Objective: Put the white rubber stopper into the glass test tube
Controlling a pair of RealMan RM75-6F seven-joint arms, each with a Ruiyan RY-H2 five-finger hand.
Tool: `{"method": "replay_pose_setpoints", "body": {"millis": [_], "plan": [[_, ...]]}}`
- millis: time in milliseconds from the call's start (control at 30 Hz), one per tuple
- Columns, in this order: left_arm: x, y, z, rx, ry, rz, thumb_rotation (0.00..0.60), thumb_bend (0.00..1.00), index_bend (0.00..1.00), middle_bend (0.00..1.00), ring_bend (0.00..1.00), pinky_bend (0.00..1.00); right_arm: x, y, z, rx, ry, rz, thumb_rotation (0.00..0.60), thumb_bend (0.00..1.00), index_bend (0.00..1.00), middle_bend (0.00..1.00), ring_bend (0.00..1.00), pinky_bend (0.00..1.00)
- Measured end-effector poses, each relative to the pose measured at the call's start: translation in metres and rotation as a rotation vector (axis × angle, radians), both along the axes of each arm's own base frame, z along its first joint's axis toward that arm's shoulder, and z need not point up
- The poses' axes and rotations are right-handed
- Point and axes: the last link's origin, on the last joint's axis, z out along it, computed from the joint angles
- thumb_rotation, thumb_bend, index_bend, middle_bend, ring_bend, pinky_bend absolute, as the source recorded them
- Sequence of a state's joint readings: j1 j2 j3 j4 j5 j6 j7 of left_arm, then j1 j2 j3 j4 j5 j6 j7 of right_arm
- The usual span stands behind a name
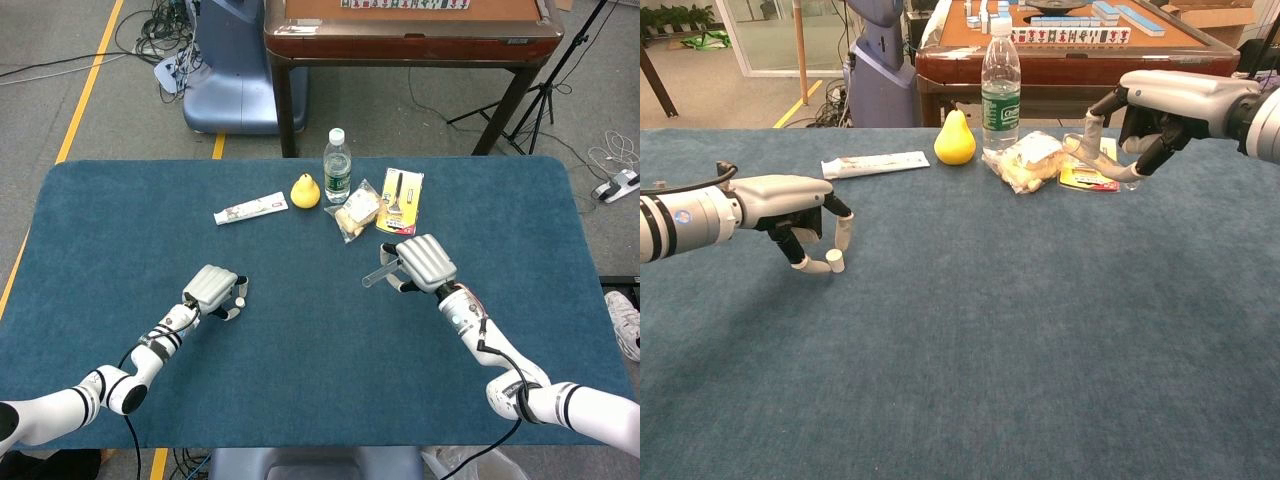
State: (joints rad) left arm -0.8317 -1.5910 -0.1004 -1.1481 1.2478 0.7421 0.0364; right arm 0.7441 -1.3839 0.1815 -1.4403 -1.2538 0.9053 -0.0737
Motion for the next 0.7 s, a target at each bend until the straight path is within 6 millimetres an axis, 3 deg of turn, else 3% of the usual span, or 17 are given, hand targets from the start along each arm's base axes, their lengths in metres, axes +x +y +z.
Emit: {"method": "replay_pose_setpoints", "body": {"millis": [700], "plan": [[0.0012, 0.0045, -0.0027, -0.005, 0.006, 0.015, 0.6, 0.28, 0.51, 1.0, 1.0, 1.0, -0.0028, -0.0005, 0.0003, 0.0, 0.002, -0.007, 0.6, 0.45, 0.89, 1.0, 1.0, 1.0]]}}
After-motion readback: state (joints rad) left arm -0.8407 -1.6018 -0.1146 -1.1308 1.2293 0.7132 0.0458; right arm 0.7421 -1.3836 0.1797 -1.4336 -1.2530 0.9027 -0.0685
